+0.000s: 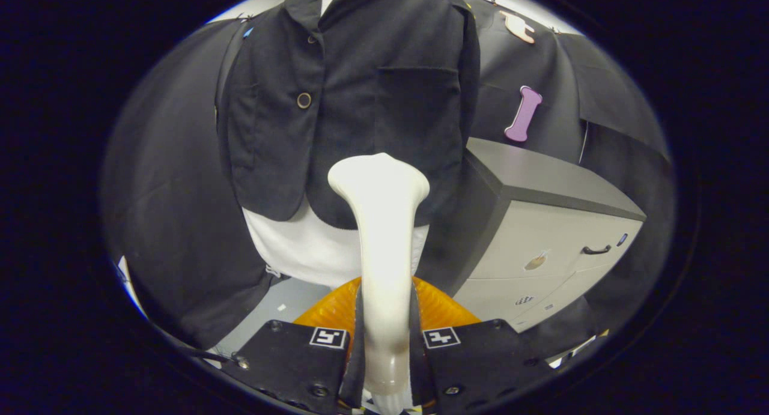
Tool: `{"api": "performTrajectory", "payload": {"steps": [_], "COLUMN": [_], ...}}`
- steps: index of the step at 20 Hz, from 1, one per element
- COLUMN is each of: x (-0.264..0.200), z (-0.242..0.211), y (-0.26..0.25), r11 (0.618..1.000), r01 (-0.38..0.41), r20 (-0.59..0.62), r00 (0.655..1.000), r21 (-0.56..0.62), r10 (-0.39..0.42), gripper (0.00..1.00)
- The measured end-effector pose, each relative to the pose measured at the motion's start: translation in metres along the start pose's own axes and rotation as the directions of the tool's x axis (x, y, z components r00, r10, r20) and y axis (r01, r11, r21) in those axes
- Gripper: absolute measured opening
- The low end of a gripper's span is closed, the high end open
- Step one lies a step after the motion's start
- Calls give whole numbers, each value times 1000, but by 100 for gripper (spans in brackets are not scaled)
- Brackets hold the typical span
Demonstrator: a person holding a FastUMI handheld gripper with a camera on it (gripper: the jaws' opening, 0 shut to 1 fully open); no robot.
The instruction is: Iron the clothes twice with a garment steamer, once on the left side and once on the right side.
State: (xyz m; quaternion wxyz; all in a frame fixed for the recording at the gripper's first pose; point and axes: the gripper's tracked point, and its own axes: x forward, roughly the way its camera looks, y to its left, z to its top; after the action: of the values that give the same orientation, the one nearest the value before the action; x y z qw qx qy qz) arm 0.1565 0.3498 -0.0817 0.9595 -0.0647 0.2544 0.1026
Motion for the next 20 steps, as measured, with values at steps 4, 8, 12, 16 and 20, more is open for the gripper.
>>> {"api": "performTrajectory", "payload": {"steps": [4, 8, 12, 16, 20], "x": [13, 25, 28, -3, -57], "z": [-29, -55, -68, -44, 33], "y": [1, 6, 15, 23, 57], "r11": [1000, 999, 997, 996, 991], "r01": [2, -10, -23, -36, -102], "r20": [-62, -98, -125, -58, 100], "r00": [998, 995, 992, 998, 989], "r21": [-25, -53, -77, -81, -85], "r10": [-3, 5, 14, 32, 111], "gripper": [33, 33, 33, 33, 33]}}
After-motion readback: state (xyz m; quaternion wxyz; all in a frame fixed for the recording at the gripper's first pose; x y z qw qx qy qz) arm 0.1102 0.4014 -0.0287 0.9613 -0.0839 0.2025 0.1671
